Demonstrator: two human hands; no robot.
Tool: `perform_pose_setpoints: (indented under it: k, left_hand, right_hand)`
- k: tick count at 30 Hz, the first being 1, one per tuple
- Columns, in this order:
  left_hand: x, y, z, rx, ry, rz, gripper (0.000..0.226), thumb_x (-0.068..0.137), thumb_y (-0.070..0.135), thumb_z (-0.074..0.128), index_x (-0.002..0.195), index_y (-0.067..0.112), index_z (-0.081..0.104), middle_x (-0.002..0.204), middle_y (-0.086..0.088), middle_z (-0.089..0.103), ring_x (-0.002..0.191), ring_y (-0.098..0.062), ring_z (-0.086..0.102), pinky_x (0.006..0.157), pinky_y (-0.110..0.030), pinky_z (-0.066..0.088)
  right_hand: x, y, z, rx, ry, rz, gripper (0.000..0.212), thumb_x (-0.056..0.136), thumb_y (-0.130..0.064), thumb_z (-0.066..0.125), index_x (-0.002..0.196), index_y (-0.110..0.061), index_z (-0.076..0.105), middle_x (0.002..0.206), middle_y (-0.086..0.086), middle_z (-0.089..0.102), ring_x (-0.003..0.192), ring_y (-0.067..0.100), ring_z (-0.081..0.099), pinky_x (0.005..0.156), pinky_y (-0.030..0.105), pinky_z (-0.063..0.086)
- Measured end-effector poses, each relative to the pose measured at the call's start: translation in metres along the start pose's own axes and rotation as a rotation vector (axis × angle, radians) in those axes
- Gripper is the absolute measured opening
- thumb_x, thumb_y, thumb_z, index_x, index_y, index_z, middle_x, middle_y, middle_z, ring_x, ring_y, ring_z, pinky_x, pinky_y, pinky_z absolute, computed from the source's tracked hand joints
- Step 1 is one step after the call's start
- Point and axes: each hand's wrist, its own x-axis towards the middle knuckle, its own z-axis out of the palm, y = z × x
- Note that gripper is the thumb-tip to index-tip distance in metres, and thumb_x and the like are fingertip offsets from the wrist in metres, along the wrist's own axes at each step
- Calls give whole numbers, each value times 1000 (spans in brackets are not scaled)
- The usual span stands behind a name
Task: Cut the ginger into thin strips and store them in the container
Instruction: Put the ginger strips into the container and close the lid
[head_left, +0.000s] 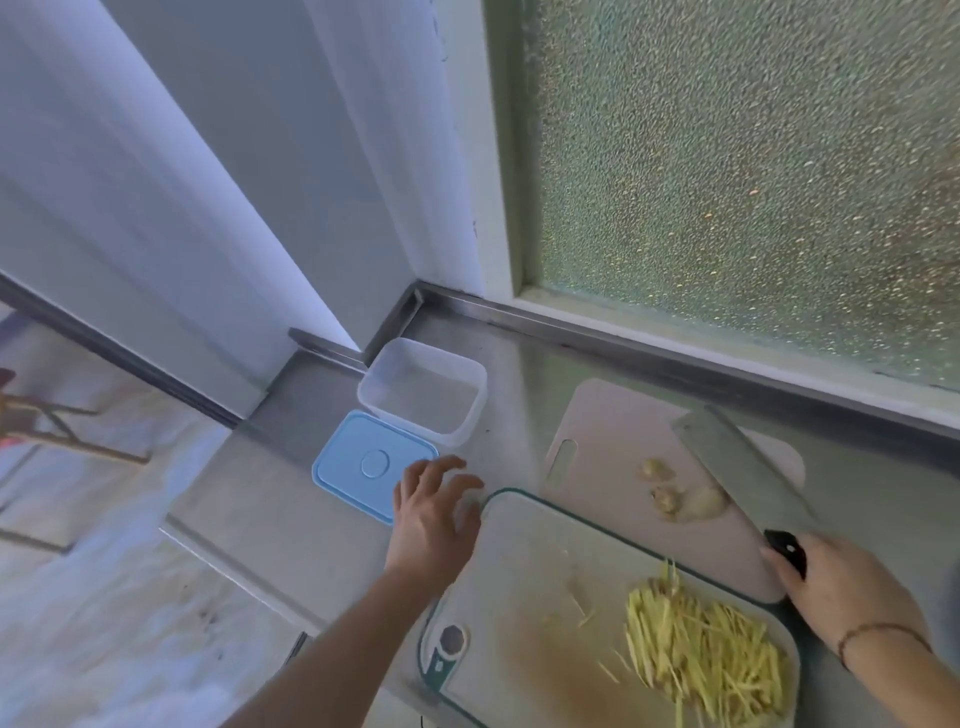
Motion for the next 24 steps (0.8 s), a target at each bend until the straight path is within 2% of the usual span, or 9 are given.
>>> perform_pose_setpoints:
  k: [3,6,9,12,15,17,19,21,24]
  left_hand:
    - [34,-26,-17,-31,91,-106,28,82,32,57,108,27,67,122,-5,65,108,-31,48,88,-47,43]
    - [68,-52,-38,-109,150,-286,36,87,24,63,123,17,67,132,-7,60,117,-32,45,97,-49,42]
    - [99,-81,-53,-131,118,-418,48,91,16,70,138,14,56,142,-6,54,128,-35,40,106,-51,37]
    - [115,-98,-56,-118,-3,-468,55,96,27,63,147,16,45,137,-7,57,132,-31,35,109,-51,33]
    - [118,-99,-55,-136,-101,-530,53,101,32,55,150,18,40,129,-12,59,134,-30,35,111,-49,31]
    - [118,-96,-54,-147,-120,-548,51,103,31,52,150,17,40,121,-14,58,134,-33,38,111,-47,30]
    - [118,-96,-53,-155,-120,-540,51,102,31,53,150,18,41,107,-9,55,132,-33,40,111,-47,31]
    - [116,-98,-51,-169,-118,-538,51,101,30,55,149,18,43,112,-12,58,132,-33,41,111,-48,32]
    - [108,-89,-55,-147,-76,-487,50,99,28,58,146,15,46,127,-15,59,133,-30,36,109,-47,29]
  right_hand:
    - [1,-6,-9,-185,-39,78,43,88,-66,35,71,-31,50,69,-11,50,66,16,52,62,28,49]
    - [5,-50,-41,-254,1,148,36,92,-56,39,79,-28,58,74,-9,59,70,17,56,63,27,48]
    - [19,-144,-77,94,-72,21,26,97,-45,40,86,-29,57,73,-9,60,65,12,57,56,26,45]
    - [35,-244,-86,437,-142,-98,36,95,-51,46,71,-23,49,67,-8,56,63,11,51,54,23,37]
    - [46,-310,-77,512,-202,-83,53,95,-57,38,60,-17,37,57,1,45,56,20,44,56,33,34]
    - [48,-333,-71,534,-242,-46,57,95,-60,35,59,-17,38,58,2,47,61,25,47,59,34,35]
    - [47,-345,-64,553,-268,-25,54,94,-61,37,61,-18,41,62,1,50,64,26,49,61,32,37]
    - [45,-351,-59,571,-261,-10,48,94,-58,41,64,-20,40,67,1,52,67,25,52,62,31,37]
    - [40,-350,-60,527,-199,8,37,95,-43,46,65,-22,39,84,5,60,84,30,59,67,28,38]
